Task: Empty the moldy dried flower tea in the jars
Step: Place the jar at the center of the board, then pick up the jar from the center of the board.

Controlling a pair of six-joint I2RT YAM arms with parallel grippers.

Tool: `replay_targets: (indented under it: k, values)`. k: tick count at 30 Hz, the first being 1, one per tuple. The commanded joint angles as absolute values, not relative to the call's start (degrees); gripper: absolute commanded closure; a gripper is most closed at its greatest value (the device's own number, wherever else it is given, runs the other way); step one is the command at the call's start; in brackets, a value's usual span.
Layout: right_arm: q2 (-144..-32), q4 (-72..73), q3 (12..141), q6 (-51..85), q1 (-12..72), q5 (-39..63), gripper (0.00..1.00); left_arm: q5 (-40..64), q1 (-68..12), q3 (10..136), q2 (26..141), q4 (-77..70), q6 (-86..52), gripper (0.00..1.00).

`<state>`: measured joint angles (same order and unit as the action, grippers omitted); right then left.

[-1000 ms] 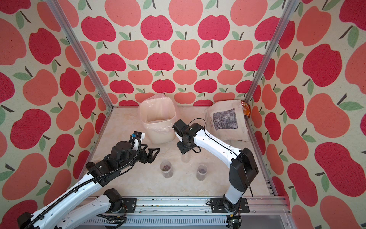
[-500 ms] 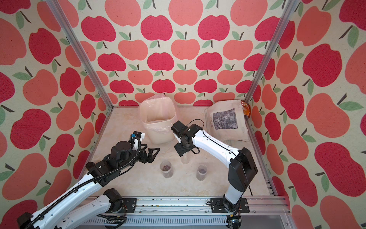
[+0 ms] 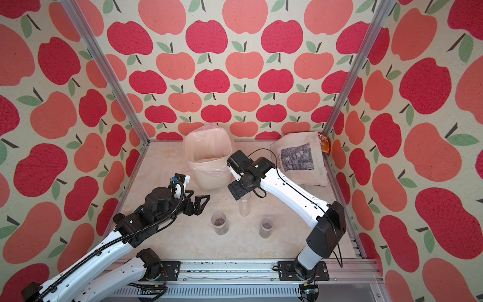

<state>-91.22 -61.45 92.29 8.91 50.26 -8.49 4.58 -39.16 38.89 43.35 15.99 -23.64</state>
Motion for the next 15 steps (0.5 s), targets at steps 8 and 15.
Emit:
replay_targets:
  k: [8,15]
  values:
    - [-79.62,-56.16,89.69,-2.83,53.30,3.40,0.03,-1.63,-36.10,37.64,42.34,18.83,-29.32,0.01]
    - [-79.65,-52.55,84.54,-13.60,59.67,9.18,0.01,1.84,-30.46,37.00,42.28,21.97,-32.98,0.01]
